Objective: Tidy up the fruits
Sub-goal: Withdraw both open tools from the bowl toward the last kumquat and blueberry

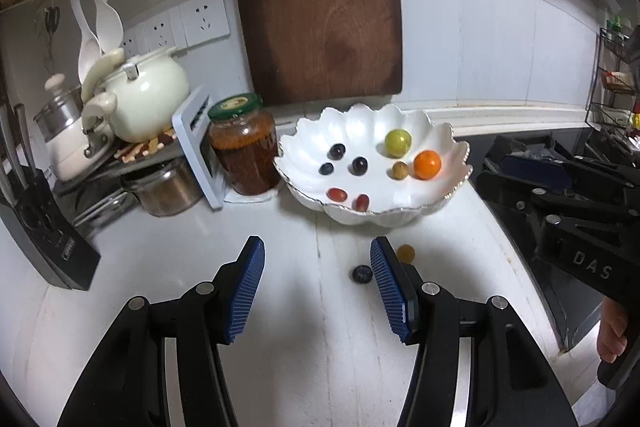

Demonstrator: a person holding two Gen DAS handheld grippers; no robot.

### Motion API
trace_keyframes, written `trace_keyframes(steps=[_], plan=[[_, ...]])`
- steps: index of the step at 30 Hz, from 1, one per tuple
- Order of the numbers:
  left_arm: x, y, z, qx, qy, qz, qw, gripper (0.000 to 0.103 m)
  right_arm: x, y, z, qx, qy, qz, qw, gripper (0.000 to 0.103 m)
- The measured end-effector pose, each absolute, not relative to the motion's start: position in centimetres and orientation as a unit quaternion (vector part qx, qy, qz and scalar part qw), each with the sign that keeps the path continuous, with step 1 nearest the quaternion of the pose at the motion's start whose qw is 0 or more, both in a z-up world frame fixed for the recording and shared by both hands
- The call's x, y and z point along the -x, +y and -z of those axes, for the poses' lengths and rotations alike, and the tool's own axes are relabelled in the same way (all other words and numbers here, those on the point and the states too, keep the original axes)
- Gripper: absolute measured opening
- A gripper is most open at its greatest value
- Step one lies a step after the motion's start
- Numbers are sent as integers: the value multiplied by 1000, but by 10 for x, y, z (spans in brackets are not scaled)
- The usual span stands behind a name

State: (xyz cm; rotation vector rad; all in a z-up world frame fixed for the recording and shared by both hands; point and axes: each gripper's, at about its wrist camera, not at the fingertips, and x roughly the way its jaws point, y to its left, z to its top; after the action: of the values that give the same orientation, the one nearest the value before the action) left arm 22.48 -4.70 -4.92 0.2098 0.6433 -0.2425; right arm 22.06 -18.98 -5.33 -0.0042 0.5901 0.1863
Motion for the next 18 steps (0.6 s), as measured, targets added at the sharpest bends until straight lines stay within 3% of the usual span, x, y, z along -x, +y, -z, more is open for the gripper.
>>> trace_keyframes(steps=[18], plan=[[-233,-47,98,-112,333,153,923,54,-238,-182,99,11,336,-118,934,33]])
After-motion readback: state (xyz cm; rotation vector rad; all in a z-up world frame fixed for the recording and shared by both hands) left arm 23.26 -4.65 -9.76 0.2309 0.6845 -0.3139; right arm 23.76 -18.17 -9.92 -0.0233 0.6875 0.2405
